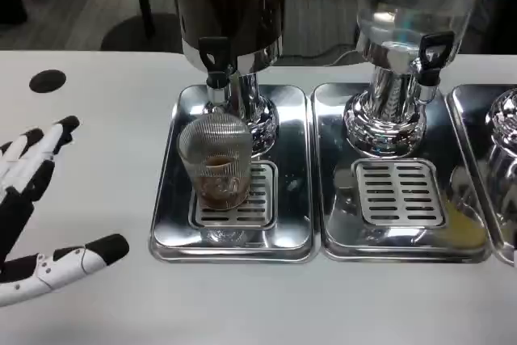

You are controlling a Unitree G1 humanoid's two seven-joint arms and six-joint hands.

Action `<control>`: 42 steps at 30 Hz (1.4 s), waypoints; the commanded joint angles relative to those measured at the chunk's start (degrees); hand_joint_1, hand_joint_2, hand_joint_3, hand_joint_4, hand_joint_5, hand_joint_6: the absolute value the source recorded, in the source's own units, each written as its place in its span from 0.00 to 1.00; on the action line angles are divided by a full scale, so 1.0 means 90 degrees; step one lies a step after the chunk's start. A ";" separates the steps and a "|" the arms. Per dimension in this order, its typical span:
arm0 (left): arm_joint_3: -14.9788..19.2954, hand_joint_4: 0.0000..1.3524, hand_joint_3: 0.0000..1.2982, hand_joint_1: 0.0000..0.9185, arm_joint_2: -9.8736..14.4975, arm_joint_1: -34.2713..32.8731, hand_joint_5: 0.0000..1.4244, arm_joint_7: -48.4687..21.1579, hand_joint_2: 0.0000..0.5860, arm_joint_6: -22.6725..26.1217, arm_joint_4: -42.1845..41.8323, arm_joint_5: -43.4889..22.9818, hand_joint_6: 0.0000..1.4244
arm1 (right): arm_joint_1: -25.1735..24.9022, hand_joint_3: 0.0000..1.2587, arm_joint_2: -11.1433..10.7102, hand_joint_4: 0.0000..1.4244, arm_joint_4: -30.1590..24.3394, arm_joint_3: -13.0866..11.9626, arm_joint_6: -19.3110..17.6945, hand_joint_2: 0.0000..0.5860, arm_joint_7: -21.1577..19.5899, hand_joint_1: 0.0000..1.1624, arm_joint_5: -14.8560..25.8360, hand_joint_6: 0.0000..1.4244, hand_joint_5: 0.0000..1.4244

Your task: Grasp the cup under the faucet to collect the drink, then remove the cup.

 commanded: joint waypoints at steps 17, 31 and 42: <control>0.0560 0.00 0.00 0.00 0.0201 0.0178 0.00 -0.0257 0.03 -0.0643 0.0868 -0.0557 0.00 | -0.1537 0.07 -0.0166 0.11 0.1590 0.0866 0.0085 0.31 0.0350 0.82 0.0280 0.26 0.17; 0.0800 0.00 0.00 0.00 0.0277 0.0294 0.00 -0.0390 0.03 -0.0708 0.0840 -0.0603 0.00 | -0.2176 0.10 0.0093 0.11 0.2503 0.1340 -0.0201 0.28 -0.0122 0.82 -0.0016 0.14 0.15; 0.1214 0.00 0.00 0.00 0.0171 0.0744 0.00 -0.0411 0.03 -0.0820 0.0708 -0.0701 0.00 | -0.3040 0.10 0.0398 0.11 0.3276 0.1951 -0.0161 0.28 -0.0401 0.82 -0.0296 0.15 0.15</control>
